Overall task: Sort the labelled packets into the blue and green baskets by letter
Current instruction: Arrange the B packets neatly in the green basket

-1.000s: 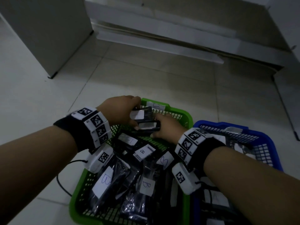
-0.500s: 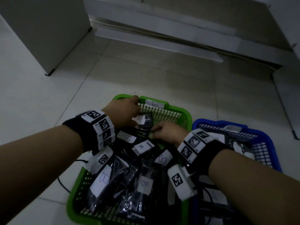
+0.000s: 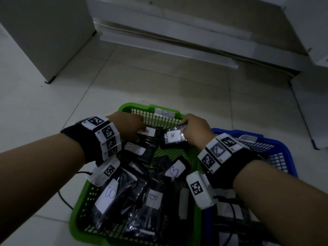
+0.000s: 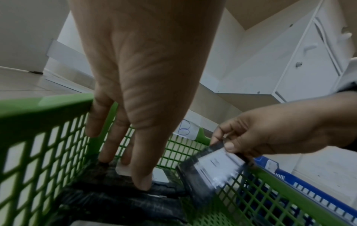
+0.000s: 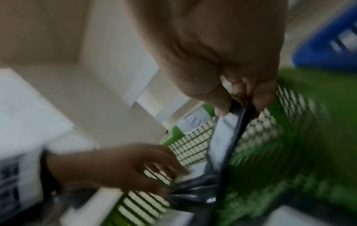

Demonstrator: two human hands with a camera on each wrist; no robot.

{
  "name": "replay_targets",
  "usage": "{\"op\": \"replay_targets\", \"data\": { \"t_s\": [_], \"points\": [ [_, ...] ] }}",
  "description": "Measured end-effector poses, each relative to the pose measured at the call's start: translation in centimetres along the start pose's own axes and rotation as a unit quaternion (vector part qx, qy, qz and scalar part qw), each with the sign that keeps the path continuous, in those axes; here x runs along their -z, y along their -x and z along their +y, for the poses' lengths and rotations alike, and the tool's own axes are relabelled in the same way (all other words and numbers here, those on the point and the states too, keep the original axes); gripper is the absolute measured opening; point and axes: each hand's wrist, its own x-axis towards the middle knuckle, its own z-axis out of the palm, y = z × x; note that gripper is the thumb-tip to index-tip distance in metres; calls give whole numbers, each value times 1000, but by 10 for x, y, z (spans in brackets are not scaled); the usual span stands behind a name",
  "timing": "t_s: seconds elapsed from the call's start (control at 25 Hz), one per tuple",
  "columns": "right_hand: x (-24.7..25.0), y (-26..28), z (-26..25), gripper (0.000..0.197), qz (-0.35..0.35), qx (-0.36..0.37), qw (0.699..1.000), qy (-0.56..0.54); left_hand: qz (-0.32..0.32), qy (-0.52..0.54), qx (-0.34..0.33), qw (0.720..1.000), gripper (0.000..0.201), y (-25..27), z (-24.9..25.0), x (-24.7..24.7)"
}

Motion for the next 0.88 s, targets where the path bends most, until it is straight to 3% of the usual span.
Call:
{"op": "replay_targets", "data": {
  "t_s": [0.16, 0.28, 0.4, 0.48, 0.56, 0.64, 0.76, 0.88],
  "points": [
    [-9, 3, 4, 31, 28, 24, 999, 18, 43, 13, -79, 996, 23, 3, 3, 1],
    [-11, 5, 10, 24, 43, 30, 999, -1, 6, 16, -162, 987, 25, 6, 8, -1],
    [-14, 9, 12, 28, 22, 15, 999, 29, 61, -28, -215, 974, 30, 3, 13, -10],
    [-14, 16, 7, 28, 34, 39, 996, 79, -18, -55, -172, 983, 38, 3, 14, -12],
    [-16, 20, 4, 28, 21, 110, 979, 171, -77, -66, -126, 987, 42, 2, 14, -12],
    [-20, 20, 5, 26, -74, 155, 964, 205, -84, -50, -115, 989, 44, 1, 15, -14],
    [-35, 10, 15, 32, -174, 130, 952, 215, -92, -47, -108, 989, 46, 1, 14, -17],
    [-45, -2, 17, 32, -181, 98, 968, 141, -96, -49, -105, 989, 47, 1, 15, -18]
  ]
}}
